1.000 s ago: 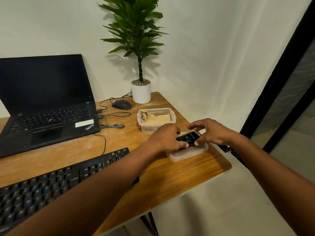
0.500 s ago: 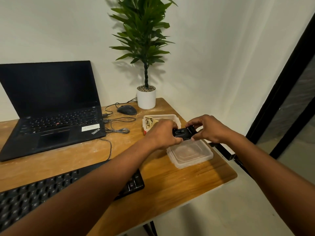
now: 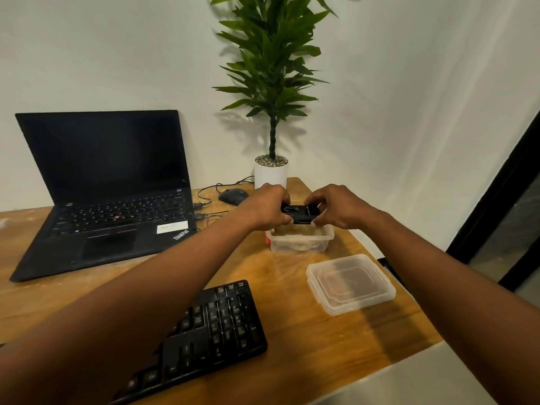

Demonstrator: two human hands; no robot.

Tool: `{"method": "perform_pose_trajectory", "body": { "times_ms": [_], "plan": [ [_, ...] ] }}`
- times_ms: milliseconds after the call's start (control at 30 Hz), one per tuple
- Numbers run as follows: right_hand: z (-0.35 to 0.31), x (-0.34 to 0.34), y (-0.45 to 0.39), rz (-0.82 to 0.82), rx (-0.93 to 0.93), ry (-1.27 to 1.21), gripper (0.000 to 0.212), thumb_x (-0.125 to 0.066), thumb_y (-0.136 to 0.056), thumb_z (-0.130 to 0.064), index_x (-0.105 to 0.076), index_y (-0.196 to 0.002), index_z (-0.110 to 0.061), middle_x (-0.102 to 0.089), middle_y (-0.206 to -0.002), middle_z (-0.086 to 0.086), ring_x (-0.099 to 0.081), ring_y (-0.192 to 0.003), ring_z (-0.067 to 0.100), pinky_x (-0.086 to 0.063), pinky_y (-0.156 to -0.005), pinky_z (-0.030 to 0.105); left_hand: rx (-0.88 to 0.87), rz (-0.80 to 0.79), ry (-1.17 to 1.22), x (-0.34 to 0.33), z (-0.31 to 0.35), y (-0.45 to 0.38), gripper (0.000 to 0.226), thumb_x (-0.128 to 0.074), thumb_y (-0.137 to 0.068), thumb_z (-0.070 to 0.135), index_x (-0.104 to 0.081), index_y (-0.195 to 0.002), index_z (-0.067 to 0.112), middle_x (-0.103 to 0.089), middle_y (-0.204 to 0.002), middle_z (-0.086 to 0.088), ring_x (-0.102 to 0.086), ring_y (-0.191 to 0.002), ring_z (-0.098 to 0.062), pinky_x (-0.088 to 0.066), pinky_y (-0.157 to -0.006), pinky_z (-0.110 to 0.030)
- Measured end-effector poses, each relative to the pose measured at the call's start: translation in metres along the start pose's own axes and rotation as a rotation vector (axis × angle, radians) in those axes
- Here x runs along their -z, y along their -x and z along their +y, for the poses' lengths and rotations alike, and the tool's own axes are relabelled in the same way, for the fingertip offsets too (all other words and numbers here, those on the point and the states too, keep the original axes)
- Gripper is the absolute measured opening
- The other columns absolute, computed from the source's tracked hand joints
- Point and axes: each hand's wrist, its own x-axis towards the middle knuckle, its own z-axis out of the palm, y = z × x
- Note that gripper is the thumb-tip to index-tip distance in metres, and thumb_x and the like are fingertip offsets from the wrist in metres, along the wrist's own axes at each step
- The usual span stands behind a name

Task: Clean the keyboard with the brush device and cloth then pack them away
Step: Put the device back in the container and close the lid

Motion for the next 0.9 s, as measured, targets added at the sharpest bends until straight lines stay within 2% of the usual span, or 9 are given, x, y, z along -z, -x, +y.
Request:
{"method": "perform_pose_trajectory", "body": {
  "times_ms": [133, 233, 300, 467, 733, 833, 900],
  "plan": [
    [0.003, -0.01, -0.012, -0.052, 0.001, 0.084, 0.054, -0.09, -0.077, -0.016, -0.072, -0.128, -0.015, -0.072, -0.124, 0.003, -0.064, -0.099, 0.016, -0.047, -0.083, 0.026, -0.028, -0.056, -0.075, -0.007, -0.004, -0.01, 0.031, -0.083, -0.085, 0.036, -0.077, -0.109, 0.016, -0.072, -0.098, -0.003, -0.061, -0.084, -0.02, -0.037, -0.06, -0.028],
    [0.007, -0.018, -0.018, -0.08, 0.007, 0.132, 0.054, -0.09, -0.078, -0.016, -0.071, -0.129, -0.015, -0.071, -0.126, 0.004, -0.063, -0.099, 0.017, -0.047, -0.08, 0.025, -0.041, -0.101, -0.126, -0.015, -0.005, -0.016, 0.033, -0.081, -0.087, 0.037, -0.074, -0.112, 0.016, -0.07, -0.104, -0.005, -0.061, -0.09, -0.021, -0.044, -0.067, -0.031],
    [0.008, -0.022, -0.02, -0.094, 0.019, 0.185, 0.053, -0.088, -0.08, -0.017, -0.071, -0.129, -0.016, -0.07, -0.126, 0.004, -0.065, -0.103, 0.02, -0.047, -0.079, 0.025, -0.056, -0.123, -0.178, -0.019, -0.006, -0.018, 0.034, -0.08, -0.089, 0.039, -0.071, -0.112, 0.016, -0.068, -0.103, -0.004, -0.061, -0.092, -0.022, -0.043, -0.07, -0.033],
    [0.01, -0.029, -0.027, -0.118, 0.031, 0.27, 0.049, -0.088, -0.079, -0.016, -0.072, -0.126, -0.018, -0.072, -0.122, 0.003, -0.068, -0.102, 0.021, -0.059, -0.09, 0.034, -0.088, -0.17, -0.305, -0.025, -0.003, -0.022, 0.037, -0.076, -0.092, 0.042, -0.069, -0.119, 0.017, -0.068, -0.109, -0.005, -0.056, -0.089, -0.02, -0.042, -0.072, -0.034],
    [0.011, -0.031, -0.03, -0.145, 0.039, 0.305, 0.051, -0.089, -0.079, -0.019, -0.073, -0.127, -0.016, -0.073, -0.12, 0.005, -0.068, -0.101, 0.021, -0.06, -0.091, 0.034, -0.052, -0.247, -0.344, -0.027, 0.003, -0.026, 0.037, -0.076, -0.094, 0.036, -0.067, -0.122, 0.015, -0.07, -0.112, -0.007, -0.057, -0.089, -0.019, -0.042, -0.068, -0.031],
    [0.013, -0.027, -0.028, -0.134, 0.035, 0.281, 0.056, -0.089, -0.079, -0.02, -0.069, -0.131, -0.016, -0.071, -0.126, 0.004, -0.067, -0.106, 0.02, -0.058, -0.091, 0.031, -0.032, -0.238, -0.307, -0.023, 0.002, -0.025, 0.045, -0.077, -0.092, 0.038, -0.065, -0.128, 0.014, -0.069, -0.117, -0.007, -0.061, -0.099, -0.022, -0.044, -0.072, -0.032],
    [0.013, -0.022, -0.023, -0.104, 0.023, 0.243, 0.061, -0.089, -0.08, -0.021, -0.066, -0.136, -0.016, -0.068, -0.132, 0.003, -0.066, -0.112, 0.02, -0.055, -0.09, 0.028, -0.026, -0.206, -0.259, -0.019, 0.003, -0.022, 0.056, -0.079, -0.09, 0.042, -0.062, -0.135, 0.014, -0.068, -0.124, -0.006, -0.063, -0.11, -0.024, -0.05, -0.081, -0.035]
  ]
}}
